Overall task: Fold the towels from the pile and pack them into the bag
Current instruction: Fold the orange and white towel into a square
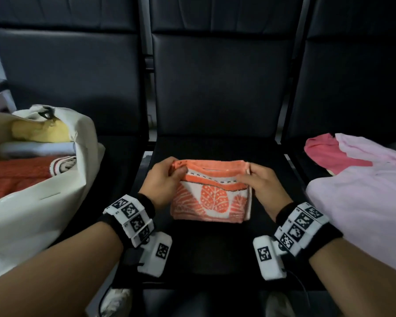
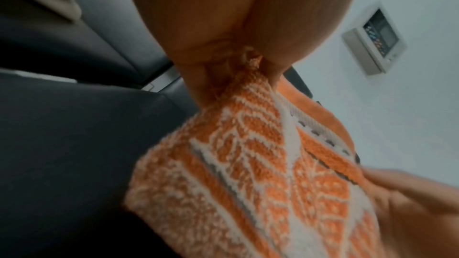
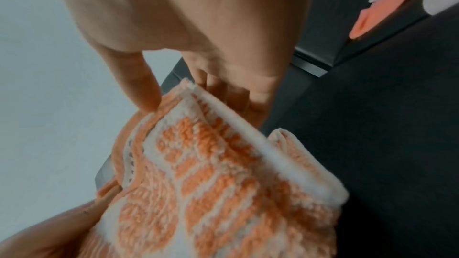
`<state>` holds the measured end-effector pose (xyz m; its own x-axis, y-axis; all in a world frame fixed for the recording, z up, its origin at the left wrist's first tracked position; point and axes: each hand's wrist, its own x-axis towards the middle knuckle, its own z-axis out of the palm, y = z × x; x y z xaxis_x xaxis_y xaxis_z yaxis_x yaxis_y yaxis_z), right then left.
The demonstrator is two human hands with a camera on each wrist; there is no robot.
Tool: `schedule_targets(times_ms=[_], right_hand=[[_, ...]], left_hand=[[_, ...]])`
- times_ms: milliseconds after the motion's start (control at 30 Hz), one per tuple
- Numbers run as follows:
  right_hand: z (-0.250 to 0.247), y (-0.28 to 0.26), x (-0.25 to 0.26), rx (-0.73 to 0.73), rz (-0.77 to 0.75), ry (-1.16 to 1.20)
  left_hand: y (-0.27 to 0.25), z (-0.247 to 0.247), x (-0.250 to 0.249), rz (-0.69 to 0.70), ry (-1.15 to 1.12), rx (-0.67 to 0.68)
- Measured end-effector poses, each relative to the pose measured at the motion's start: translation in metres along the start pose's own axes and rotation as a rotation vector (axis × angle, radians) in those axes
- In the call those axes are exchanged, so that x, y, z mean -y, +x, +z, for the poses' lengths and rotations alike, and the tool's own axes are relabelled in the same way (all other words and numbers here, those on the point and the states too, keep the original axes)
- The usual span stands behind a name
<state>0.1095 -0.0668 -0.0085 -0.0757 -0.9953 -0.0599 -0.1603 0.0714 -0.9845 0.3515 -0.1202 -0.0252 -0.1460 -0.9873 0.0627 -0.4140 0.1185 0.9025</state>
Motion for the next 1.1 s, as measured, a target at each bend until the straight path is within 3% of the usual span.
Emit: schedule_targets(times_ms=[100,267,400,767,967,1100], right_hand=[[0.003,0.018,-0.009,0.058,0.076,-0.036],[0.006,0.045,-0.026,-0.034,0.119,-0.12],[0.008,0.056,-0.027,-0.077,0.205,-0.133],[0.012,0.074,-0.025,-0.073,0.323,-0.205],[0.003,0.07,-0.024,0.115,0.331,-0.134],[0.003,0.075,-0.031,0.132,0.347,-0.22]], left_hand=[[0.019,0.008,0.009,-0.064,-0.126,-0.04],[0.037,0.018,0.013,-0.18,-0.337,-0.003],[0.045,0.02,0.024,-0.234,-0.3,0.06],[0.055,0.028,0.045,-0.328,-0.409,0.036],[0.06,0.031,0.048,-0.343,-0.455,0.017],[0.059,0.031,0.051,-0.364,-0.472,-0.004]])
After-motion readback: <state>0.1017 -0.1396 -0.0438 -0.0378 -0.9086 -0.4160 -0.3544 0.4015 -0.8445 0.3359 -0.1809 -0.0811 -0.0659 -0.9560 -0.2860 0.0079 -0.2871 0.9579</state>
